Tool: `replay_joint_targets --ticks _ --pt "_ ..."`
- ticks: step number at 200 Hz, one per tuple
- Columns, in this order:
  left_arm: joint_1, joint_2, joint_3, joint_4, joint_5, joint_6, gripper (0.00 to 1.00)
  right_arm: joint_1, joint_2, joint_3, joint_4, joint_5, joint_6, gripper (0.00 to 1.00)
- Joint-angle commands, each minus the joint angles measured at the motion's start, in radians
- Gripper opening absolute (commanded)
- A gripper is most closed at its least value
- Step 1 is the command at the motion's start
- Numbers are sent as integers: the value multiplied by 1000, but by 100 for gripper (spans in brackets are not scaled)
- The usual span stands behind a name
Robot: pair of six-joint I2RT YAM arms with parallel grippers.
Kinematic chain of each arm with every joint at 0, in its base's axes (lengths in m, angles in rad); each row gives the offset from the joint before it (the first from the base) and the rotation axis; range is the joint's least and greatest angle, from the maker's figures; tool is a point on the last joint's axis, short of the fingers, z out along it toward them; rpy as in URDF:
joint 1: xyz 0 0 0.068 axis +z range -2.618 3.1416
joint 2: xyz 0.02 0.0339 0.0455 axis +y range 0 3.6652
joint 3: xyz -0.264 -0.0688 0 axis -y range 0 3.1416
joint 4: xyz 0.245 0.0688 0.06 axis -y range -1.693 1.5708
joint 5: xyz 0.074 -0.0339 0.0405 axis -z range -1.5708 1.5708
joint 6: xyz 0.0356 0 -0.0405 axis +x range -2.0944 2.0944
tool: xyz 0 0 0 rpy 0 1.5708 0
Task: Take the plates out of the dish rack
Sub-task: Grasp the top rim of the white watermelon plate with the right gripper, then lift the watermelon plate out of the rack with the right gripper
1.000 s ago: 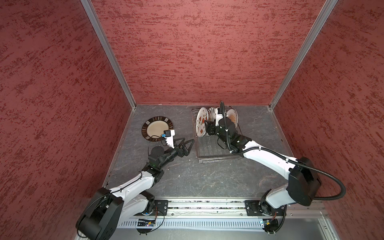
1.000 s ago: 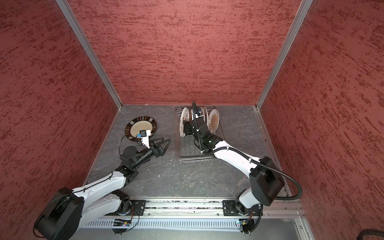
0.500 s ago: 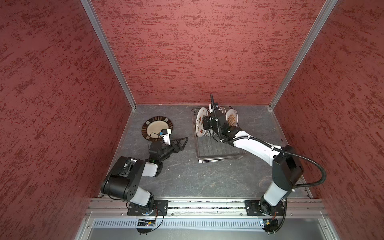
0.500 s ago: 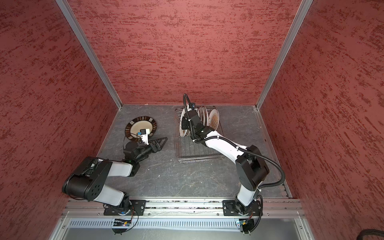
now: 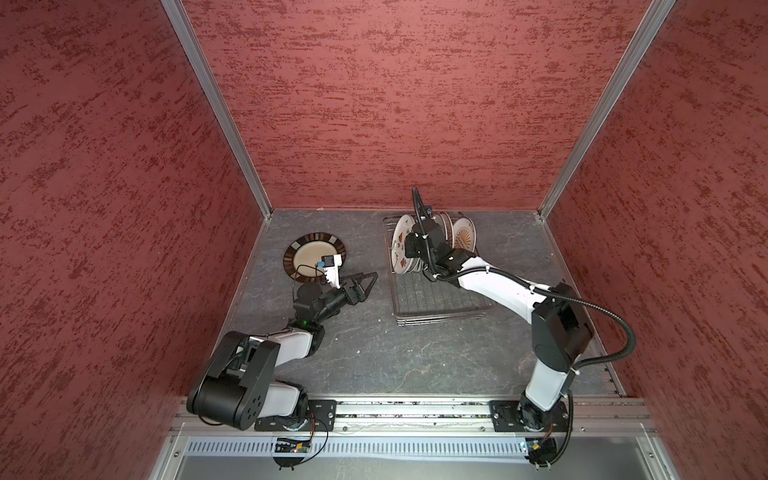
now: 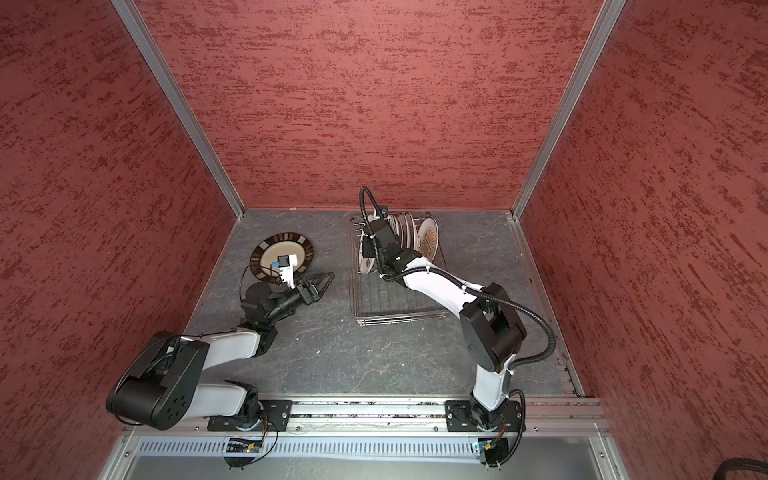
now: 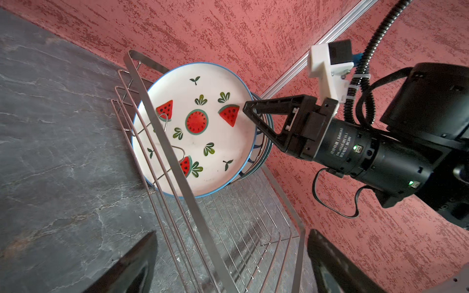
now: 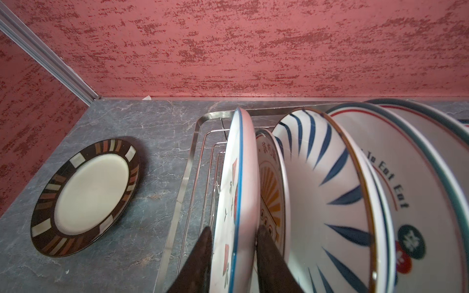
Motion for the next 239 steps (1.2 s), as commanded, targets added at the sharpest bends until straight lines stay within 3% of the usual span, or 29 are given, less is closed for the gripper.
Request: replay_joint_targets --ticks 1,60,149,196,239 --pt "-6 -43 -26 -48 -33 8 92 9 41 72 -36 59 -1 28" --pt "-17 -124 -41 -131 -94 27 92 31 127 164 -116 200 12 27" --pt "-55 -201 -41 -244 -204 60 92 30 253 318 -260 169 47 25" --pt "-62 -197 -38 -248 -213 61 92 45 297 408 -319 291 29 16" --pt "-63 -194 -37 -247 -215 58 93 59 321 457 -345 333 21 15"
